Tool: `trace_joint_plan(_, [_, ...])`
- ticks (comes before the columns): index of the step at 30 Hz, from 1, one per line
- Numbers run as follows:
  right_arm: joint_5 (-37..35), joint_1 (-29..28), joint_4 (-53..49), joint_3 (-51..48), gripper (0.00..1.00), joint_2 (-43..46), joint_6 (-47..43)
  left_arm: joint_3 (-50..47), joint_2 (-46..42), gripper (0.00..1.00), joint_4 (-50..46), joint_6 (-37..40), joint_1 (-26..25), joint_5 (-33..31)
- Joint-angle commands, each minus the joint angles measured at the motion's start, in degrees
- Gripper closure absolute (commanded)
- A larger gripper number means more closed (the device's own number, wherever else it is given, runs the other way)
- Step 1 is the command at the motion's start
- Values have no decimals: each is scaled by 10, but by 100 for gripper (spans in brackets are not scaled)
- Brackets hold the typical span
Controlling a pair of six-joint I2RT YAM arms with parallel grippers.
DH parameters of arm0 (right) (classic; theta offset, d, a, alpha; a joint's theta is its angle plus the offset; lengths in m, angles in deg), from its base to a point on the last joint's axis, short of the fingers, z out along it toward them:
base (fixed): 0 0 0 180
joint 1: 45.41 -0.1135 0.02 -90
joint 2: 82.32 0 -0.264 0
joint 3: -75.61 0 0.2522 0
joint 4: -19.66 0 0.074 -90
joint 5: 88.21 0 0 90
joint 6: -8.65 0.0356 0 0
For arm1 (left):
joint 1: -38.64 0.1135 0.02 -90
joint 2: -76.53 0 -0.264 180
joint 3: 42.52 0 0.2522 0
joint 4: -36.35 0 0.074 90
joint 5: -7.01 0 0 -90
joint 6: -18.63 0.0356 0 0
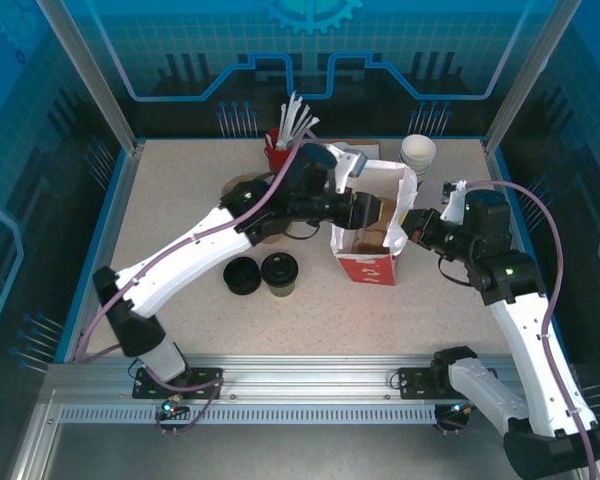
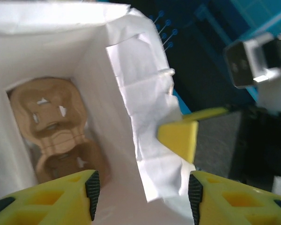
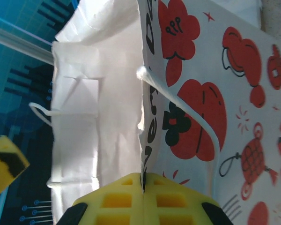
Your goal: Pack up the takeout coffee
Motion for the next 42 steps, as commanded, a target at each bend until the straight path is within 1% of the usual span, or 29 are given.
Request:
trace_joint_plan(1, [-27, -15, -7, -7, 100, 13, 42, 71, 59, 49, -101, -68, -15, -28])
trace_joint_plan(7, [-39, -31, -8, -17, 100, 17, 50, 189, 163, 62, -232, -81, -24, -61])
trace_joint_plan(10, [-47, -35, -11, -20, 100, 19, 50, 208, 192, 69, -259, -83, -29, -68])
trace_joint_plan(12, [-48, -36, -12, -25, 100, 18, 51, 211, 204, 71, -266, -85, -31, -65])
trace_joint_plan(15, [-49, -38, -11, -30, 100, 18, 52, 209, 218, 72, -274, -89, -33, -62])
trace_joint_plan(18, [-50, -40, -10, -33, 100, 17, 53, 208, 230, 72, -277, -92, -33, -45])
trace_joint_plan(31, [-35, -52, -4, -46, 100, 17, 58, 243, 291, 73, -298, -93, -34, 1])
trace_joint_plan(42, [-25, -54, 1, -56, 100, 23, 58, 248, 336, 72, -294, -101, -29, 31])
